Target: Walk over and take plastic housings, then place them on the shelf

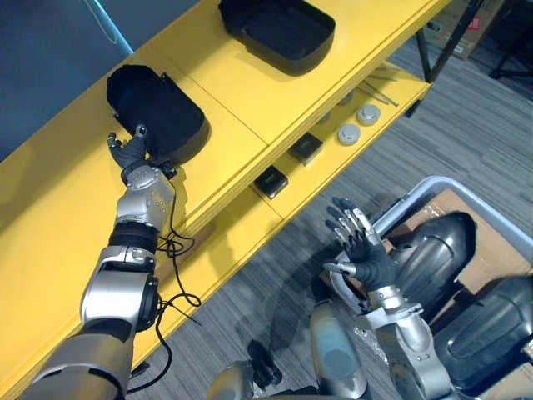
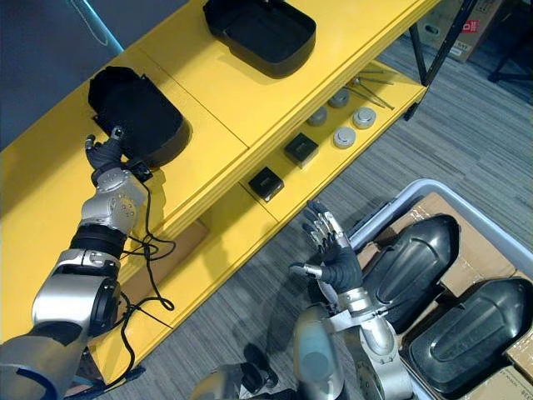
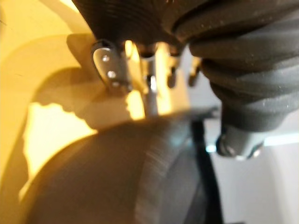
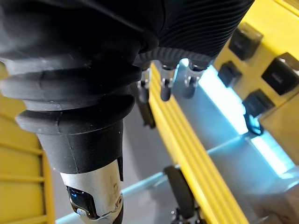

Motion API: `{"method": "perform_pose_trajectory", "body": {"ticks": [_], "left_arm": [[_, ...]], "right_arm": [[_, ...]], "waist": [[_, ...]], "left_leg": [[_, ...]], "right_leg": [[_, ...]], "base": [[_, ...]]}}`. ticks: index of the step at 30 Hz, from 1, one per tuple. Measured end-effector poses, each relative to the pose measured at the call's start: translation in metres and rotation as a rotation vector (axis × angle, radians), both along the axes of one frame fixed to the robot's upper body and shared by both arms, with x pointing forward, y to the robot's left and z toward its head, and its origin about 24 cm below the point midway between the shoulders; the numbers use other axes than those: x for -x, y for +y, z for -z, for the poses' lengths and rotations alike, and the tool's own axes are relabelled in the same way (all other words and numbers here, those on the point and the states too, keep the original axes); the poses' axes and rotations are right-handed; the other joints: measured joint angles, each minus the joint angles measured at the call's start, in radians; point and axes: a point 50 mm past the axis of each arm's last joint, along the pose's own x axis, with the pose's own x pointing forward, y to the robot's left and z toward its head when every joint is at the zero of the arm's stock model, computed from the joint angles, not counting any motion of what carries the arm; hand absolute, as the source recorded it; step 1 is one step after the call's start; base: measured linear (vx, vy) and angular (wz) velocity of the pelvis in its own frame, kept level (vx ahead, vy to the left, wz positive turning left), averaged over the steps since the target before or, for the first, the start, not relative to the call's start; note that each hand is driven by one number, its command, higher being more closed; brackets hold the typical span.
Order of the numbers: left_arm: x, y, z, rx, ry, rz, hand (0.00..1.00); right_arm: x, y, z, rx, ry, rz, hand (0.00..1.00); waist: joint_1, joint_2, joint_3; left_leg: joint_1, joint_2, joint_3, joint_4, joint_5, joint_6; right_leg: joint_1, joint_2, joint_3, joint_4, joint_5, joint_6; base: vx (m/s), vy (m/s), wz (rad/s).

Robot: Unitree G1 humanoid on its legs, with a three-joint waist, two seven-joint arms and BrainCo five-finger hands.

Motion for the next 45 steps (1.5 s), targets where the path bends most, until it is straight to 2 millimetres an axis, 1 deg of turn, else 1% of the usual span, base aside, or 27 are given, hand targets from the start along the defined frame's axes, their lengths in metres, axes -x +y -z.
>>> {"method": "perform_pose_trajectory", "body": {"ticks": [4,7,9,12,14,16,17,18,19,21,22,23,24,25,26,27,28,29,30,31,32,33,35,38,40,41,45], "left_arm": [[0.001,0.003,0.001,0.026,-0.003,-0.009,0.0],[0.001,0.005,0.006,0.024,0.023,-0.016,0.0],[0.001,0.005,0.006,0.006,0.029,-0.018,0.0],[0.002,0.007,0.005,-0.036,0.049,-0.005,0.0],[0.001,0.008,-0.001,-0.076,0.037,0.014,0.0],[0.001,0.011,-0.007,-0.091,0.008,0.017,0.0],[0.002,0.013,-0.017,-0.106,-0.048,0.014,0.0],[0.003,0.014,-0.023,-0.114,-0.085,0.012,0.0],[0.005,0.015,-0.037,-0.133,-0.174,0.006,0.0],[0.015,0.018,-0.057,-0.178,-0.336,0.013,0.0],[0.028,0.02,-0.069,-0.202,-0.463,0.013,0.0],[0.043,0.02,-0.076,-0.22,-0.572,0.022,0.0],[0.061,0.017,-0.078,-0.237,-0.682,0.067,0.0],[0.091,0.006,-0.071,-0.252,-0.795,0.139,0.0],[0.107,-0.002,-0.066,-0.249,-0.846,0.176,0.0],[0.152,-0.025,-0.035,-0.2,-0.895,0.26,0.0],[0.164,-0.03,-0.023,-0.174,-0.881,0.271,0.0],[0.178,-0.032,-0.003,-0.148,-0.824,0.261,0.0],[0.192,-0.03,0.02,-0.127,-0.743,0.24,0.0],[0.199,-0.029,0.029,-0.12,-0.708,0.236,0.0],[0.212,-0.028,0.043,-0.105,-0.66,0.228,0.0],[0.223,-0.027,0.051,-0.088,-0.647,0.223,0.0],[0.23,-0.03,0.055,-0.073,-0.658,0.243,0.0],[0.229,-0.041,0.049,-0.087,-0.73,0.333,0.0],[0.227,-0.05,0.043,-0.097,-0.796,0.39,0.0],[0.224,-0.056,0.038,-0.099,-0.842,0.423,0.0],[0.211,-0.072,0.019,-0.111,-0.96,0.532,0.0]], "right_arm": [[0.003,-0.001,0.004,-0.025,0.023,-0.028,0.0],[0.005,-0.002,0.006,-0.059,0.037,-0.06,0.0],[0.006,-0.002,0.006,-0.058,0.036,-0.062,0.0],[0.005,-0.004,0.005,-0.065,0.033,-0.056,0.0],[0.004,-0.003,0.005,-0.096,0.031,-0.05,0.0],[0.003,-0.002,0.006,-0.11,0.035,-0.045,0.0],[0.003,-0.002,0.005,-0.121,0.03,-0.038,0.0],[0.003,-0.002,0.005,-0.126,0.026,-0.031,0.0],[0.002,-0.002,0.004,-0.135,0.013,-0.009,0.0],[0.001,-0.004,0.004,-0.154,0.001,0.025,0.0],[0.0,-0.006,0.004,-0.163,-0.005,0.05,0.0],[-0.001,-0.009,0.004,-0.169,-0.014,0.074,0.0],[-0.002,-0.014,0.004,-0.178,-0.011,0.109,0.0],[-0.001,-0.02,0.006,-0.189,-0.001,0.16,0.0],[0.0,-0.023,0.008,-0.196,0.007,0.185,0.0],[0.005,-0.038,0.011,-0.206,0.02,0.279,0.0],[0.006,-0.043,0.013,-0.213,0.024,0.316,0.0],[0.009,-0.049,0.014,-0.223,0.03,0.359,0.0],[0.011,-0.054,0.015,-0.228,0.03,0.399,0.0],[0.012,-0.056,0.016,-0.232,0.033,0.418,0.0],[0.014,-0.061,0.016,-0.236,0.034,0.45,0.0],[0.015,-0.064,0.016,-0.223,0.03,0.473,0.0],[0.02,-0.069,0.018,-0.222,0.039,0.507,0.0],[0.027,-0.074,0.024,-0.215,0.074,0.54,0.0],[0.033,-0.078,0.028,-0.209,0.094,0.564,0.0],[0.034,-0.079,0.029,-0.202,0.107,0.59,0.0],[0.029,-0.075,0.027,-0.156,0.11,0.662,0.0]], "waist": [[-0.001,0.0,0.0],[-0.004,0.0,-0.001],[-0.004,0.001,-0.001],[0.0,0.009,-0.008],[-0.001,0.012,-0.019],[0.005,0.014,-0.049],[0.016,0.014,-0.067],[0.03,0.014,-0.078],[0.04,0.015,-0.102],[0.057,0.015,-0.146],[0.065,0.019,-0.171],[0.072,0.019,-0.181],[0.083,0.024,-0.195],[0.094,0.03,-0.214],[0.102,0.034,-0.228],[0.133,0.039,-0.257],[0.143,0.037,-0.259],[0.164,0.033,-0.262],[0.186,0.024,-0.267],[0.197,0.019,-0.268],[0.219,0.007,-0.269],[0.234,-0.005,-0.269],[0.249,-0.018,-0.275],[0.246,-0.037,-0.287],[0.244,-0.039,-0.302],[0.242,-0.045,-0.315],[0.241,-0.042,-0.324]], "left_leg": [[0.006,0.001,-0.003,-0.001,0.0,-0.001],[0.035,0.005,-0.005,-0.008,-0.001,0.0],[0.04,0.004,-0.006,-0.014,-0.001,0.0],[0.039,0.004,-0.012,-0.022,0.0,0.001],[0.043,0.005,-0.036,-0.026,0.003,0.003],[0.043,0.003,-0.052,-0.041,0.011,0.003],[0.048,0.004,-0.06,-0.05,0.015,0.003],[0.053,0.004,-0.06,-0.057,0.018,0.004],[0.056,0.005,-0.066,-0.065,0.021,0.005],[0.055,0.004,-0.086,-0.079,0.028,0.005],[0.059,0.003,-0.098,-0.087,0.029,0.005],[0.072,0.001,-0.106,-0.096,0.031,0.005],[0.083,0.0,-0.112,-0.11,0.033,0.004],[0.092,-0.002,-0.126,-0.119,0.036,0.005],[0.092,-0.004,-0.138,-0.121,0.036,0.005],[0.097,-0.007,-0.17,-0.125,0.036,0.006],[0.105,-0.008,-0.178,-0.127,0.036,0.006],[0.112,-0.008,-0.195,-0.128,0.036,0.006],[0.111,-0.008,-0.211,-0.129,0.036,0.005],[0.111,-0.008,-0.221,-0.129,0.037,0.003],[0.111,-0.007,-0.228,-0.132,0.041,0.002],[0.114,-0.007,-0.228,-0.138,0.043,-0.001],[0.108,-0.006,-0.226,-0.143,0.043,-0.002],[0.103,-0.006,-0.223,-0.145,0.042,0.0],[0.101,-0.005,-0.221,-0.146,0.043,-0.004],[0.091,-0.005,-0.219,-0.146,0.044,-0.005],[0.091,0.004,-0.168,-0.147,0.044,-0.01]], "right_leg": [[0.006,0.002,0.0,0.001,-0.001,0.001],[0.045,0.004,-0.005,-0.024,0.001,0.004],[0.055,0.004,-0.008,-0.036,0.005,0.007],[0.076,0.001,-0.017,-0.074,0.027,0.01],[0.106,-0.006,-0.041,-0.102,0.039,0.013],[0.122,-0.011,-0.059,-0.126,0.047,0.014],[0.142,-0.011,-0.067,-0.15,0.056,0.013],[0.151,-0.011,-0.069,-0.164,0.06,0.013],[0.173,-0.013,-0.083,-0.197,0.071,0.014],[0.2,-0.015,-0.102,-0.246,0.088,0.014],[0.219,-0.011,-0.119,-0.266,0.094,0.016],[0.235,-0.013,-0.127,-0.274,0.094,0.016],[0.251,-0.015,-0.139,-0.284,0.094,0.016],[0.274,-0.018,-0.161,-0.298,0.094,0.016],[0.282,-0.02,-0.174,-0.305,0.094,0.016],[0.318,-0.026,-0.214,-0.33,0.094,0.016],[0.336,-0.027,-0.228,-0.338,0.094,0.016],[0.354,-0.028,-0.239,-0.347,0.094,0.017],[0.376,-0.029,-0.263,-0.362,0.094,0.017],[0.383,-0.029,-0.274,-0.368,0.095,0.018],[0.391,-0.029,-0.282,-0.374,0.095,0.019],[0.401,-0.027,-0.282,-0.385,0.095,0.019],[0.403,-0.026,-0.283,-0.396,0.095,0.016],[0.399,-0.026,-0.282,-0.404,0.101,0.014],[0.396,-0.025,-0.281,-0.404,0.103,0.011],[0.384,-0.025,-0.28,-0.404,0.103,0.011],[0.342,-0.012,-0.231,-0.403,0.121,0.01]], "base": [[0.01,-0.002,-0.01],[0.0,0.0,0.0],[0.0,0.004,0.02],[0.02,0.025,0.07],[0.06,0.054,0.22],[0.06,0.027,0.29],[0.07,0.026,0.22],[0.06,0.023,0.18],[0.06,0.017,0.17],[0.06,0.005,0.28],[0.05,-0.013,0.28],[0.07,-0.004,0.27],[0.08,0.019,0.3],[0.09,0.027,0.33],[0.1,0.025,0.58],[0.09,0.017,0.55],[0.07,0.017,0.57],[0.01,0.0,0.49],[-0.02,-0.007,0.45],[-0.07,-0.025,0.44],[-0.08,-0.031,0.22],[-0.11,-0.04,0.11],[-0.1,-0.029,-0.03],[-0.04,-0.006,-0.04],[0.0,0.0,0.0],[0.01,0.003,-0.04],[0.02,-0.003,-0.38]]}}
